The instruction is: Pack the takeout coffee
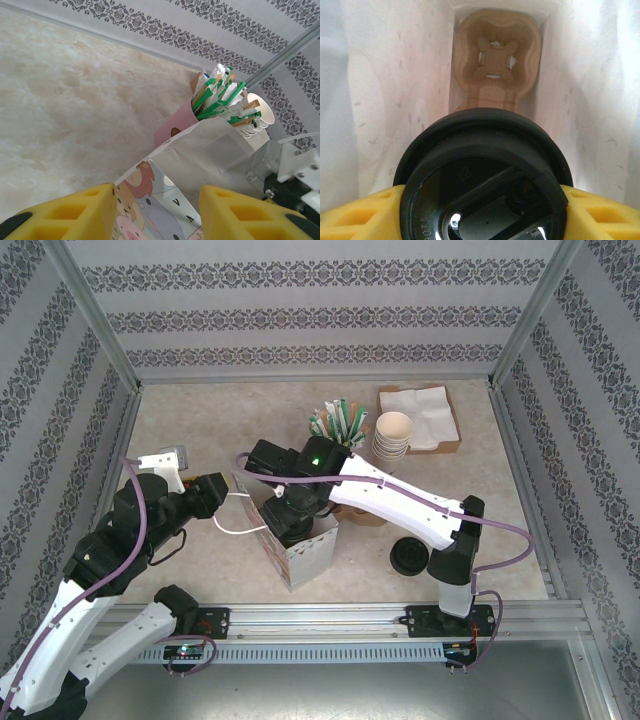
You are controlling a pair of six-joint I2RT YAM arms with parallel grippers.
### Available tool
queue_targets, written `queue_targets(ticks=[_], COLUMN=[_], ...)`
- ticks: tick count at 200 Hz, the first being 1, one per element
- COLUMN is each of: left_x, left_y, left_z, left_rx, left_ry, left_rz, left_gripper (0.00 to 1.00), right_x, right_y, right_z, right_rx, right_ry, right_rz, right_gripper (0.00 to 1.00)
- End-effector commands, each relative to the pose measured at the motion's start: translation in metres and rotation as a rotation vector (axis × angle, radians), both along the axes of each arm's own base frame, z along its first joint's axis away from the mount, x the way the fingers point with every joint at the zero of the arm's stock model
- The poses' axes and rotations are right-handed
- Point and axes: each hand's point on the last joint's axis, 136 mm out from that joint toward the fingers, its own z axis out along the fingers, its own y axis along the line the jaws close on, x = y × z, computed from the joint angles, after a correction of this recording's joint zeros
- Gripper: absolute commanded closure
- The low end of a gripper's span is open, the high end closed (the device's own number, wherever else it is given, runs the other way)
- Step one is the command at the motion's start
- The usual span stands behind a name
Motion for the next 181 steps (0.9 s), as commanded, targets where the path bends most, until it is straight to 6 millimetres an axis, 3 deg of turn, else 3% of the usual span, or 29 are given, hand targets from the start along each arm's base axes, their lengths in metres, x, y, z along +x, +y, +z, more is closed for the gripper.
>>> queue_targets(ticks=[1, 181], left_x=[-0.002, -0.003], left_y=[0.0, 0.003], left_z=[-0.004, -0.007], left_rx=[-0.003, -0.002], left_ry=[0.004, 0.005], left_rz=[-0.003, 0.008], left_gripper=[0.54, 0.6], right_x=[-0.005, -0.013], right_y=[0.002, 0.0], right_z=[-0.006, -0.034], right_rx=[-0.008, -0.08], right_ry=[0.019, 0.066], right_rz=[-0.016, -0.032], right_gripper=[0.45, 0.46])
